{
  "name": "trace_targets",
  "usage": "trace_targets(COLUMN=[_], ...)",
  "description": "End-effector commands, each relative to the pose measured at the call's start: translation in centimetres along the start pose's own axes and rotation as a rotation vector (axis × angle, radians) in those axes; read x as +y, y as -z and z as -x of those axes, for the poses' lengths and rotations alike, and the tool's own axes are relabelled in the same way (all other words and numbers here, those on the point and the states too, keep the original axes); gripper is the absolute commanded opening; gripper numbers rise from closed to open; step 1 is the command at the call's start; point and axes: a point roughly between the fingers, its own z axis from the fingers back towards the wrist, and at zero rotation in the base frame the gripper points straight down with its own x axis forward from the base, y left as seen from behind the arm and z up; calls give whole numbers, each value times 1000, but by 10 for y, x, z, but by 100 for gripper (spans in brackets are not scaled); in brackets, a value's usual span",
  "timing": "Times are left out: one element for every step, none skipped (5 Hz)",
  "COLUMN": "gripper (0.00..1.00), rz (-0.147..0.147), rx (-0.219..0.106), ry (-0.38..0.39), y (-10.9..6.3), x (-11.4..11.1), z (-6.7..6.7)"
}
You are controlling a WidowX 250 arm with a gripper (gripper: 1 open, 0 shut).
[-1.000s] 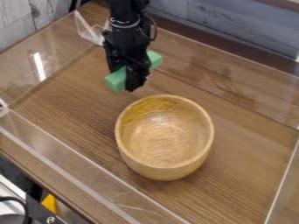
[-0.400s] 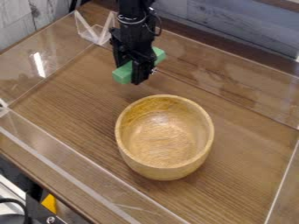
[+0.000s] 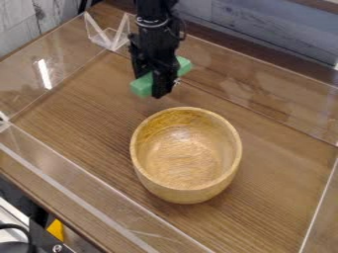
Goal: Remove the green block from inside the brown bowl and put it on the table
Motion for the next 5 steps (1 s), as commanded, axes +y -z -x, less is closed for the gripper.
trace_targets(gripper=[0, 0, 0, 0, 0], rz=[-40, -28, -16, -5, -3], rx=[-91, -102, -104, -114, -115], ry=[-11, -20, 10, 36, 37], y=[-33, -32, -23, -15, -15], x=[-5, -18, -41, -58, -66], z=[-24, -42, -52, -59, -62])
